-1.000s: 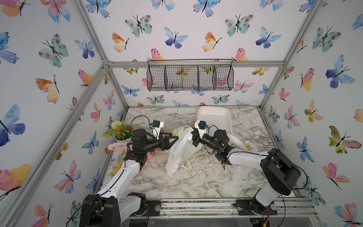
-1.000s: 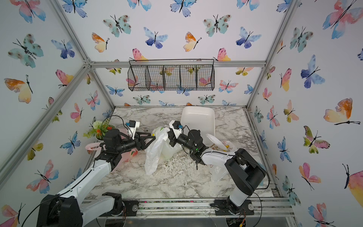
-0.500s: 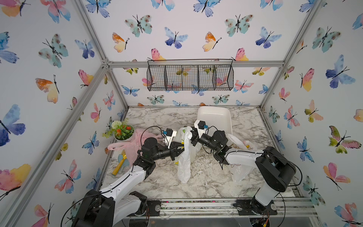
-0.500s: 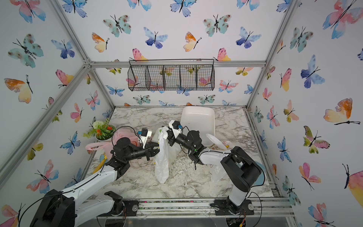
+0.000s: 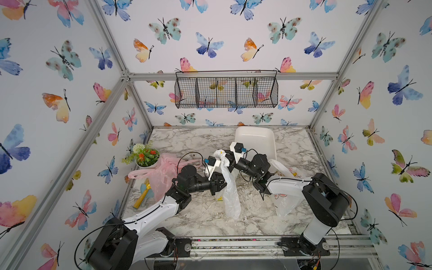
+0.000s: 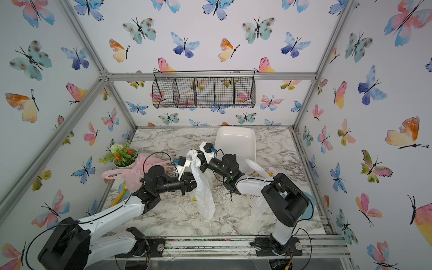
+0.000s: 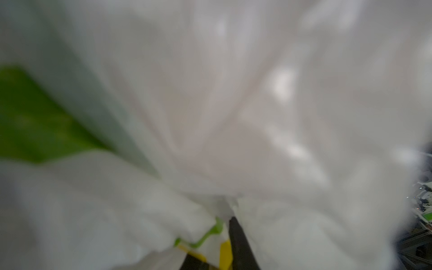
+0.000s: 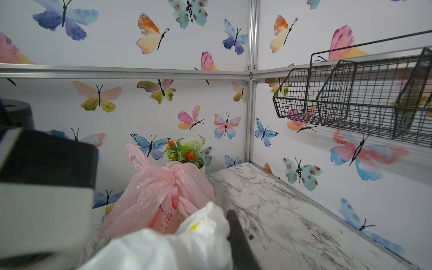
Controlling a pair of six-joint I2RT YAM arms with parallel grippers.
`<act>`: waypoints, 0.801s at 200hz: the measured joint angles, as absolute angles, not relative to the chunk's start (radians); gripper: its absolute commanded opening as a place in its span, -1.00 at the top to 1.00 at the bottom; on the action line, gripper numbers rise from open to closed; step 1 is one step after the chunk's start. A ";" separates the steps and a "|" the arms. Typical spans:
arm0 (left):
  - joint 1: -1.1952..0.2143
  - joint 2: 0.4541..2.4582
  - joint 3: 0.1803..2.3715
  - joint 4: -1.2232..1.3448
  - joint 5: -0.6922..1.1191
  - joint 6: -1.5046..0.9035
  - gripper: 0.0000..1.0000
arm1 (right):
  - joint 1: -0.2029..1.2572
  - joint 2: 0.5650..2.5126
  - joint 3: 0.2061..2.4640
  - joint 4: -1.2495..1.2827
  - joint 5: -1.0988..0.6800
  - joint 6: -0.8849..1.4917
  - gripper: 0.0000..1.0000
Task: Place the pears into plastic bags & tie knots
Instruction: Tie the plastic bag at the center of the board.
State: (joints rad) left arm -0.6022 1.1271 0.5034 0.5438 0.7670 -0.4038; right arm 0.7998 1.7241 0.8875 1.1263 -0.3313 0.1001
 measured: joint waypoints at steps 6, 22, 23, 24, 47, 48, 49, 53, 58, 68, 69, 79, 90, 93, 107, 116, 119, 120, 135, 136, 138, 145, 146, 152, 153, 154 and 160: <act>-0.600 1.115 0.511 0.501 0.768 -0.392 0.04 | 0.799 1.724 0.888 1.132 -0.336 0.101 0.81; -0.571 1.060 0.545 0.369 0.767 -0.348 -0.09 | 0.797 1.724 0.888 1.140 -0.351 0.111 0.81; -0.568 1.056 0.548 0.361 0.767 -0.347 -0.10 | 0.797 1.724 0.888 1.140 -0.352 0.112 0.81; -0.565 1.051 0.551 0.353 0.766 -0.344 -0.10 | 0.797 1.724 0.887 1.140 -0.353 0.112 0.81; -0.474 0.951 0.625 0.208 0.764 -0.279 -0.19 | 0.791 1.724 0.877 1.165 -0.384 0.140 0.80; -0.468 0.946 0.627 0.202 0.764 -0.277 -0.19 | 0.791 1.724 0.876 1.166 -0.385 0.140 0.80; -0.464 0.943 0.631 0.195 0.764 -0.273 -0.19 | 0.791 1.724 0.876 1.166 -0.386 0.142 0.80; -0.445 0.926 0.645 0.173 0.765 -0.262 -0.21 | 0.790 1.724 0.875 1.168 -0.391 0.147 0.79; -0.426 0.911 0.658 0.154 0.765 -0.253 -0.22 | 0.789 1.724 0.875 1.169 -0.398 0.151 0.79; -0.374 0.877 0.677 0.123 0.768 -0.234 -0.25 | 0.789 1.724 0.875 1.172 -0.412 0.162 0.78; -0.369 0.875 0.678 0.122 0.769 -0.232 -0.25 | 0.789 1.724 0.875 1.173 -0.414 0.162 0.78; -0.326 0.853 0.680 0.115 0.772 -0.227 -0.28 | 0.788 1.724 0.875 1.179 -0.433 0.170 0.77; -0.283 0.850 0.675 0.120 0.767 -0.228 -0.31 | 0.787 1.724 0.875 1.189 -0.455 0.178 0.75; -0.273 0.853 0.673 0.124 0.761 -0.228 -0.32 | 0.787 1.724 0.875 1.191 -0.461 0.183 0.75; -0.249 0.885 0.670 0.151 0.731 -0.231 -0.36 | 0.787 1.724 0.875 1.196 -0.485 0.195 0.72; -0.246 0.916 0.666 0.182 0.718 -0.233 -0.38 | 0.787 1.724 0.875 1.199 -0.500 0.201 0.72; -0.245 0.934 0.662 0.198 0.717 -0.236 -0.38 | 0.787 1.724 0.875 1.200 -0.503 0.204 0.72; -0.245 0.941 0.661 0.205 0.718 -0.236 -0.38 | 0.787 1.724 0.875 1.201 -0.503 0.204 0.72; -0.245 1.011 0.637 0.278 0.733 -0.260 -0.30 | 0.787 1.724 0.875 1.209 -0.519 0.219 0.71; -0.245 1.011 0.637 0.278 0.733 -0.260 -0.30 | 0.787 1.724 0.875 1.210 -0.521 0.221 0.71; -0.245 1.023 0.633 0.289 0.736 -0.267 -0.27 | 0.787 1.724 0.875 1.212 -0.522 0.222 0.71; -0.248 1.052 0.622 0.324 0.746 -0.284 -0.18 | 0.787 1.724 0.875 1.216 -0.528 0.229 0.70; -0.249 1.056 0.620 0.332 0.747 -0.288 -0.16 | 0.787 1.724 0.875 1.217 -0.529 0.230 0.70; -0.254 1.080 0.607 0.365 0.757 -0.303 -0.03 | 0.787 1.724 0.876 1.220 -0.533 0.236 0.70; -0.255 1.083 0.605 0.372 0.759 -0.312 0.00 | 0.787 1.724 0.876 1.220 -0.533 0.237 0.70; -0.255 1.083 0.605 0.372 0.759 -0.312 0.05 | 0.787 1.724 0.876 1.220 -0.534 0.237 0.70; -0.265 1.102 0.590 0.408 0.768 -0.329 0.26 | 0.787 1.724 0.876 1.221 -0.538 0.244 0.70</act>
State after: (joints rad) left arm -0.2653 1.1015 0.5900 0.4080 0.7681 -0.3286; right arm 0.7868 1.7241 0.8764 1.2213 -0.5385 0.2436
